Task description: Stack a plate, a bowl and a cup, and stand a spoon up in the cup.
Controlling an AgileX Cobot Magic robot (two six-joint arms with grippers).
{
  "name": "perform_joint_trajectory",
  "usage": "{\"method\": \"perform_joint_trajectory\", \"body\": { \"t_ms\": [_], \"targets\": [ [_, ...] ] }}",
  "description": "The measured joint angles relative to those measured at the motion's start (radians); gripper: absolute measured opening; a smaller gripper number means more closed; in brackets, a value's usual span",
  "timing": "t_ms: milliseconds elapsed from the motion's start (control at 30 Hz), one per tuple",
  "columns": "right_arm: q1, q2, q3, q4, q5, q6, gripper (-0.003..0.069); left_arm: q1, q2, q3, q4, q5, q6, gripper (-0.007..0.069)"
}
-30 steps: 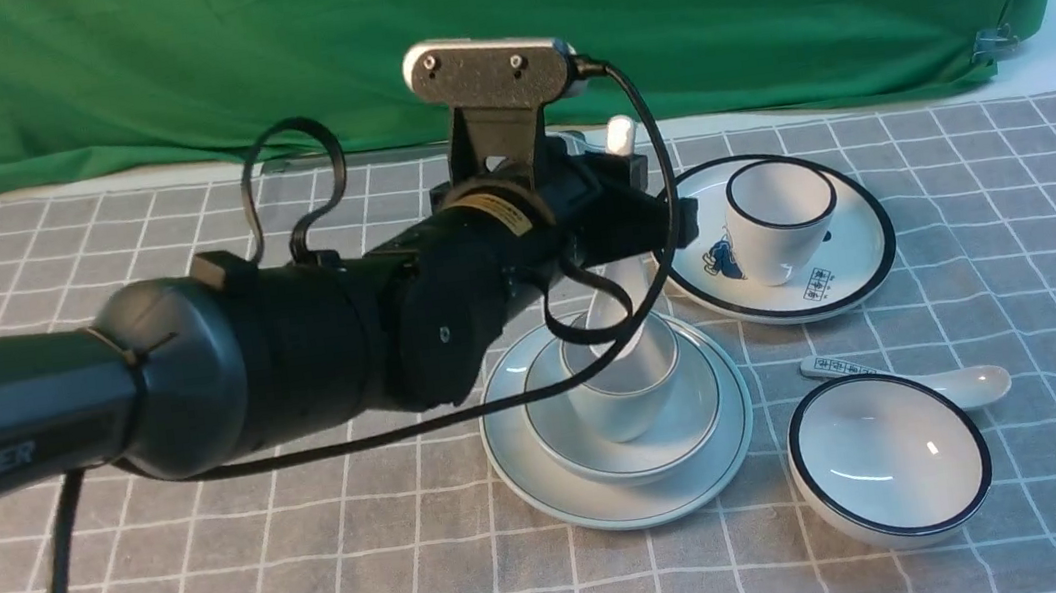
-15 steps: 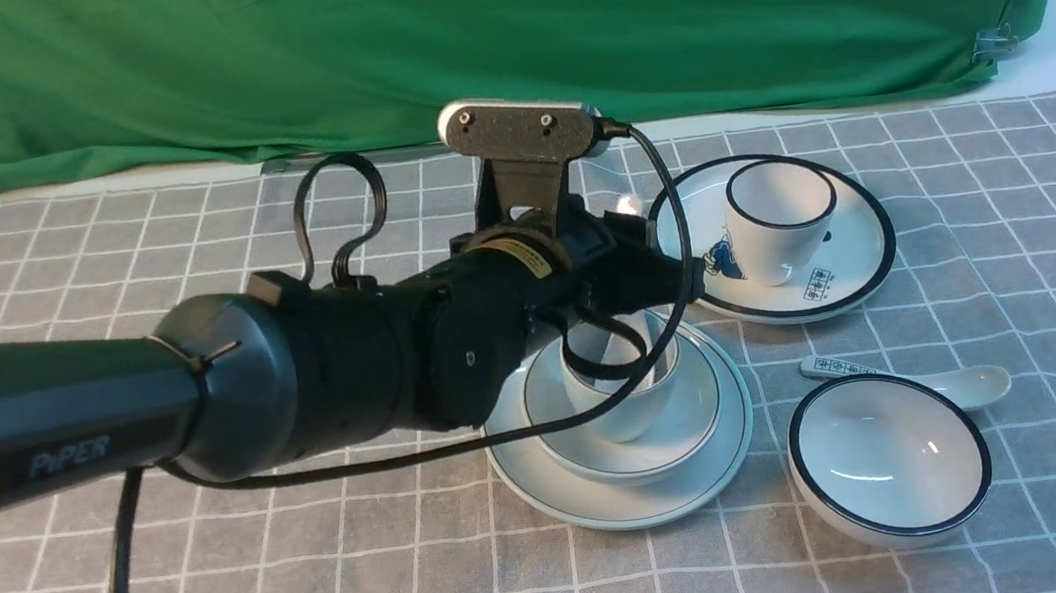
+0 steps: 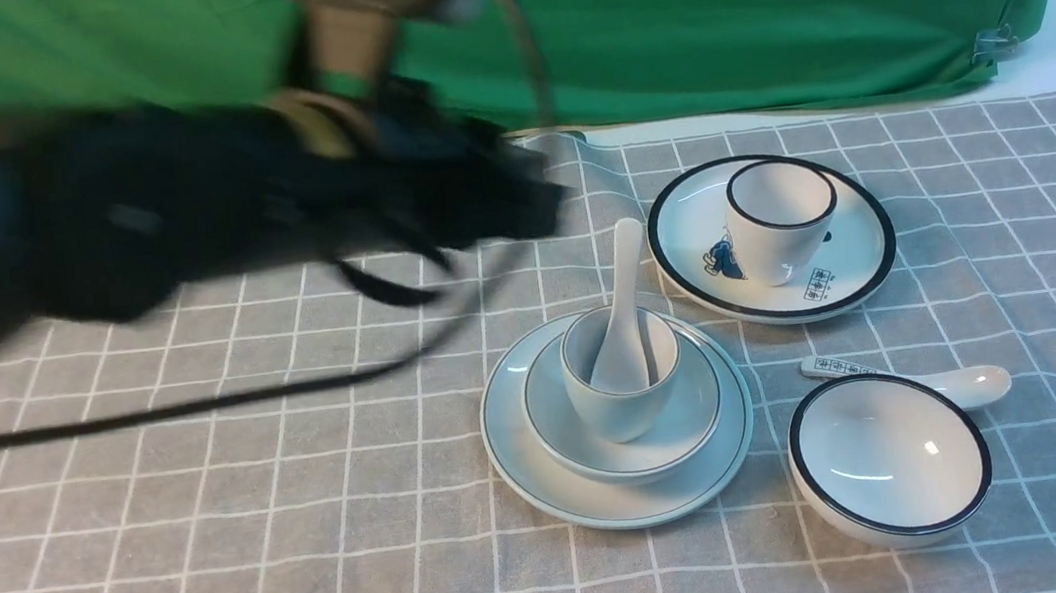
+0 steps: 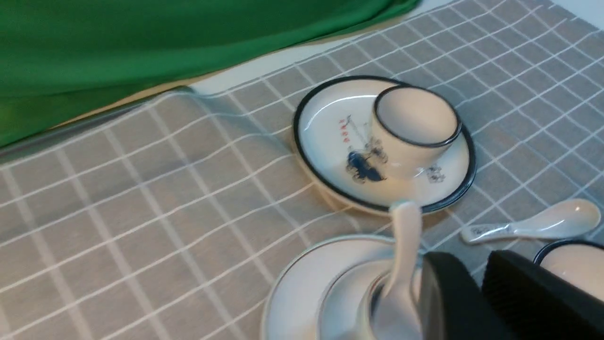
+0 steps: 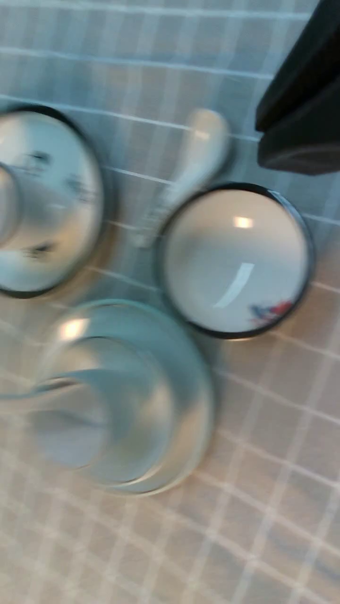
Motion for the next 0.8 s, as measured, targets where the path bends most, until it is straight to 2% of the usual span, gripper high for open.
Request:
{"method": "perform_joint_trajectory", "body": {
  "t_ms": [133,300,500,700,800],
  "targets": [
    [0.000,-0.227,0.063,0.000,-0.124,0.001,0.0069,0.143,-0.219,0.147,-0.004,0.020,0.000,0.0008],
    [0.000,-0.504,0.224,0.000,-0.322,0.007,0.0069,0.251,-0.481,0.437,-0.051,-0.144,-0.004,0.0006],
    [0.000,-0.655,0.349,0.000,-0.517,0.007,0.0090,0.272,-0.713,0.726,-0.067,-0.290,-0.004,0.0008],
    [0.000,-0.656,0.358,0.000,-0.542,0.007,0.0167,0.272,-0.832,0.814,-0.054,-0.316,-0.004,0.0011],
    [0.000,-0.656,0.358,0.000,-0.543,0.007,0.0179,0.272,-0.842,0.819,-0.045,-0.327,-0.004,0.0011]
  ]
}}
